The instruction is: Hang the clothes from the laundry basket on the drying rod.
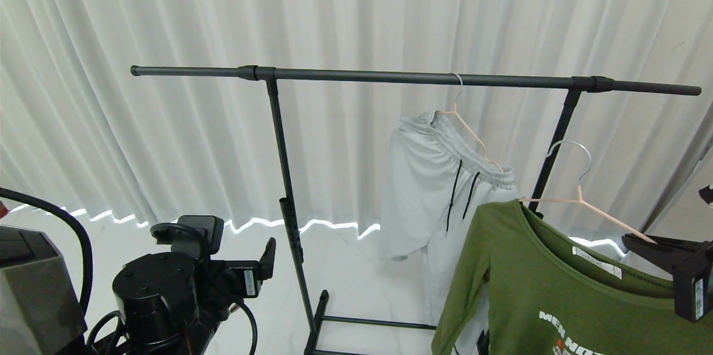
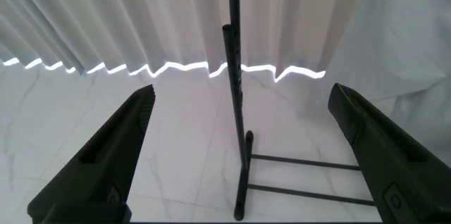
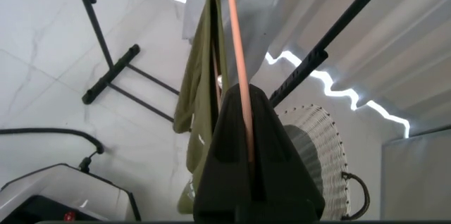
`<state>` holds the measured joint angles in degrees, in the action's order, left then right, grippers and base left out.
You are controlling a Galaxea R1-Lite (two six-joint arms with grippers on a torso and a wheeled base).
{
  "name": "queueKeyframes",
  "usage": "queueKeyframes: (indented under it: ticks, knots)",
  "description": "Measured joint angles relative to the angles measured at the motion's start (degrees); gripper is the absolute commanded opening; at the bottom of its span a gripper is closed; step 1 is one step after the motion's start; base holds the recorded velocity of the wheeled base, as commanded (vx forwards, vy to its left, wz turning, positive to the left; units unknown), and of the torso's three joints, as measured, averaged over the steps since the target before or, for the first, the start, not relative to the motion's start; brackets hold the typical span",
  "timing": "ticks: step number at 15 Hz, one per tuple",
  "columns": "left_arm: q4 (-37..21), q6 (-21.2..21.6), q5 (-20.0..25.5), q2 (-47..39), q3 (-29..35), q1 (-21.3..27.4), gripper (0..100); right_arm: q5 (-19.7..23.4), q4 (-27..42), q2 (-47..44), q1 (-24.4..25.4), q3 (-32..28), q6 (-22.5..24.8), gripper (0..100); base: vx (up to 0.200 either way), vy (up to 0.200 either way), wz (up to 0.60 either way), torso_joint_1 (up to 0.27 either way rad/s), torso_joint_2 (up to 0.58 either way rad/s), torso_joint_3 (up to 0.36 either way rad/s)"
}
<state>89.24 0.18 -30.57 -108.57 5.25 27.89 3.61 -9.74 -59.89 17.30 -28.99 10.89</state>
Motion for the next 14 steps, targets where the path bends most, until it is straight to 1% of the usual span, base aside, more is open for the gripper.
queueKeyframes:
  ticks: [2,7,11,14]
  knots:
    - [0.0,0.0,0.04,0.0,-0.07,0.18,100,-0.02,0.11,-0.02,0.0,0.05,0.0,0,0.0,-0.2,0.0,0.005,0.0,0.002]
    - [0.0,0.0,-0.05,-0.04,-0.07,0.41,100,-0.28,0.09,0.05,-0.22,-0.02,0.0,0,0.0,0.0,0.0,0.0,0.0,0.0]
    - [0.02,-0.02,-0.1,-0.02,-0.11,0.35,100,-0.5,0.06,0.46,-2.11,-0.37,0.04,0,0.0,0.0,0.0,0.0,0.0,0.0]
    - [0.02,0.06,-0.1,-0.02,-0.07,0.38,100,-3.06,0.44,1.9,-4.49,-0.37,0.17,0,0.0,0.0,0.0,0.0,0.0,0.0]
